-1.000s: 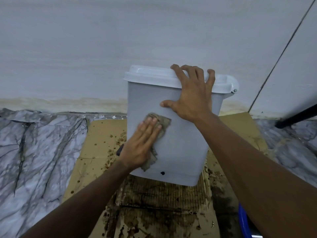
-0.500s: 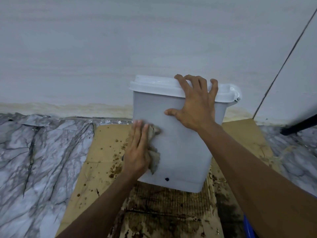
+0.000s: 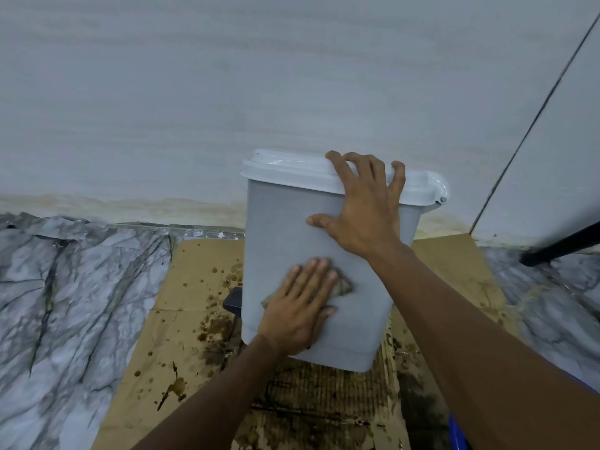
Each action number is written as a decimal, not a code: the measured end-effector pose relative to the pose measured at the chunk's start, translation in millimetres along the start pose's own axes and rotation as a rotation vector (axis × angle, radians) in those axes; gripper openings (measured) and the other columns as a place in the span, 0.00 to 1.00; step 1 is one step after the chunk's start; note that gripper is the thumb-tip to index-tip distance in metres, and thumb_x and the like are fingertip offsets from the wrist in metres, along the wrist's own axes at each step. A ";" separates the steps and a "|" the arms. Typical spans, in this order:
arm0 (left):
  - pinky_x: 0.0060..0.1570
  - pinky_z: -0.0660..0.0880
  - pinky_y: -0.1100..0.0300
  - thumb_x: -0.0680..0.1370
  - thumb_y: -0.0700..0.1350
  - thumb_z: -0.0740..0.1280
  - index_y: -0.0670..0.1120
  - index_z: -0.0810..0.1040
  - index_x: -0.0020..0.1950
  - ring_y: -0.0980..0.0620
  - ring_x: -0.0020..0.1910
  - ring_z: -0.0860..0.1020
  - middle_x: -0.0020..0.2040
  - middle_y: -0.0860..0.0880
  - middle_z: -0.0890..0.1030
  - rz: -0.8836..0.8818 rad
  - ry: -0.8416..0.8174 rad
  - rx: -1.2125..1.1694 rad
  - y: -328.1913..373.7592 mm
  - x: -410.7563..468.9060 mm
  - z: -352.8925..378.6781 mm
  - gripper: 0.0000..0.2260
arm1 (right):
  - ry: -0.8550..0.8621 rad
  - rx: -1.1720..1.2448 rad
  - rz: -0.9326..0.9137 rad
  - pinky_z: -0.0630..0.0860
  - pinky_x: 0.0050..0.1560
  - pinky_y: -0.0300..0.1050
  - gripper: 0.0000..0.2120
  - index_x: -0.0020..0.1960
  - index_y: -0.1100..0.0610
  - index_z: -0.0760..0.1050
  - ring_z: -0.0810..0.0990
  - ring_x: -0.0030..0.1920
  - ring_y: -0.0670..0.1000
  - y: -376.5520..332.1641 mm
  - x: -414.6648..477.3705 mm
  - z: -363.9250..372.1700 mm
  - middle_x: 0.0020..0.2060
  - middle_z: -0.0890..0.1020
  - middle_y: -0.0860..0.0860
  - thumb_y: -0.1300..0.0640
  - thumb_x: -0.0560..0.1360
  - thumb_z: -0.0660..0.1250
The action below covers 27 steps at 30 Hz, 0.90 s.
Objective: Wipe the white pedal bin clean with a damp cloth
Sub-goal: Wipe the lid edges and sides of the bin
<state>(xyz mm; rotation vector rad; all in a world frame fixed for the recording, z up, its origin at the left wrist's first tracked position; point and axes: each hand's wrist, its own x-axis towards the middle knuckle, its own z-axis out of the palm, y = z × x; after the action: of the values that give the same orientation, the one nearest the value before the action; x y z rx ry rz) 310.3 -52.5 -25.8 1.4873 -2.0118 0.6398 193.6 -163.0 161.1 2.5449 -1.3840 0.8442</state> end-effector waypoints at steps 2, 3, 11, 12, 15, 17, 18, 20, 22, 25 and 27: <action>0.81 0.51 0.43 0.86 0.51 0.53 0.38 0.53 0.82 0.40 0.83 0.51 0.83 0.38 0.51 -0.261 0.073 0.009 -12.5 4.0 -7.7 0.28 | 0.013 -0.001 0.002 0.46 0.75 0.61 0.48 0.76 0.45 0.61 0.64 0.73 0.54 -1.3 -0.3 1.1 0.70 0.69 0.49 0.29 0.63 0.73; 0.81 0.49 0.43 0.86 0.50 0.55 0.37 0.53 0.81 0.39 0.83 0.50 0.82 0.37 0.52 -0.396 0.119 -0.002 -15.2 10.0 -11.3 0.28 | 0.018 -0.005 0.005 0.46 0.75 0.61 0.48 0.76 0.45 0.62 0.64 0.73 0.54 -1.7 -0.5 1.4 0.70 0.69 0.49 0.29 0.63 0.73; 0.81 0.50 0.43 0.83 0.44 0.61 0.39 0.58 0.81 0.40 0.82 0.55 0.81 0.40 0.58 0.264 -0.084 -0.065 23.4 6.9 10.9 0.27 | 0.004 0.003 0.012 0.45 0.76 0.61 0.48 0.77 0.45 0.61 0.64 0.73 0.54 1.0 1.6 0.8 0.71 0.68 0.48 0.29 0.63 0.73; 0.81 0.48 0.44 0.83 0.44 0.59 0.39 0.56 0.82 0.40 0.82 0.54 0.82 0.40 0.56 0.393 -0.150 -0.022 22.7 -8.4 13.8 0.28 | 0.001 0.002 0.011 0.44 0.76 0.61 0.48 0.77 0.45 0.61 0.63 0.74 0.54 1.0 1.2 1.1 0.71 0.68 0.48 0.29 0.63 0.73; 0.81 0.48 0.47 0.84 0.48 0.57 0.41 0.55 0.83 0.43 0.83 0.52 0.83 0.42 0.55 0.691 -0.283 0.064 11.9 -50.3 15.5 0.28 | 0.013 -0.002 0.008 0.44 0.76 0.61 0.48 0.77 0.45 0.61 0.63 0.74 0.54 0.0 -0.3 3.2 0.71 0.68 0.48 0.29 0.63 0.73; 0.81 0.50 0.49 0.85 0.48 0.59 0.41 0.58 0.82 0.44 0.83 0.53 0.83 0.42 0.58 0.796 -0.313 0.032 -2.5 -65.1 12.8 0.27 | 0.016 -0.009 0.007 0.44 0.76 0.61 0.48 0.77 0.45 0.61 0.63 0.74 0.54 0.1 -0.1 4.1 0.71 0.68 0.48 0.29 0.63 0.73; 0.81 0.50 0.49 0.85 0.47 0.59 0.41 0.59 0.82 0.44 0.83 0.54 0.83 0.42 0.58 0.819 -0.320 0.016 -11.4 -68.4 10.6 0.27 | 0.017 -0.010 0.009 0.44 0.76 0.61 0.48 0.77 0.45 0.61 0.63 0.74 0.54 0.5 0.5 4.4 0.71 0.68 0.48 0.29 0.63 0.73; 0.81 0.49 0.49 0.85 0.46 0.59 0.41 0.56 0.83 0.45 0.83 0.53 0.83 0.42 0.56 0.795 -0.315 0.016 -32.6 -68.6 4.5 0.28 | 0.015 -0.015 0.013 0.44 0.76 0.61 0.48 0.77 0.45 0.61 0.63 0.73 0.54 1.1 1.4 4.7 0.71 0.68 0.48 0.29 0.63 0.73; 0.81 0.47 0.48 0.82 0.44 0.57 0.42 0.50 0.84 0.45 0.83 0.51 0.84 0.43 0.50 0.620 -0.265 0.000 -57.4 -59.0 -5.7 0.31 | 0.015 -0.012 0.014 0.44 0.76 0.61 0.48 0.77 0.44 0.61 0.63 0.73 0.53 0.1 2.1 5.5 0.71 0.68 0.48 0.29 0.63 0.73; 0.81 0.50 0.44 0.83 0.42 0.56 0.42 0.53 0.83 0.41 0.83 0.52 0.84 0.41 0.50 0.127 -0.065 -0.075 -82.9 -26.2 -23.8 0.29 | 0.026 -0.010 0.015 0.44 0.76 0.61 0.48 0.76 0.45 0.62 0.64 0.73 0.54 -2.4 3.2 6.6 0.71 0.68 0.48 0.29 0.62 0.73; 0.80 0.52 0.40 0.85 0.46 0.57 0.38 0.57 0.81 0.38 0.82 0.51 0.82 0.38 0.54 -0.167 0.088 -0.098 -78.4 2.1 -31.1 0.26 | 0.030 -0.015 0.020 0.45 0.76 0.61 0.48 0.76 0.45 0.62 0.64 0.73 0.54 -3.0 3.3 5.9 0.70 0.69 0.48 0.29 0.62 0.73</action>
<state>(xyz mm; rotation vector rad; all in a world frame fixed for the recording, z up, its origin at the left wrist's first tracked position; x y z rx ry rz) 389.8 -54.9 2.4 1.5222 -1.8044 0.5209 199.8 -165.9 158.4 2.5013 -1.4034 0.8679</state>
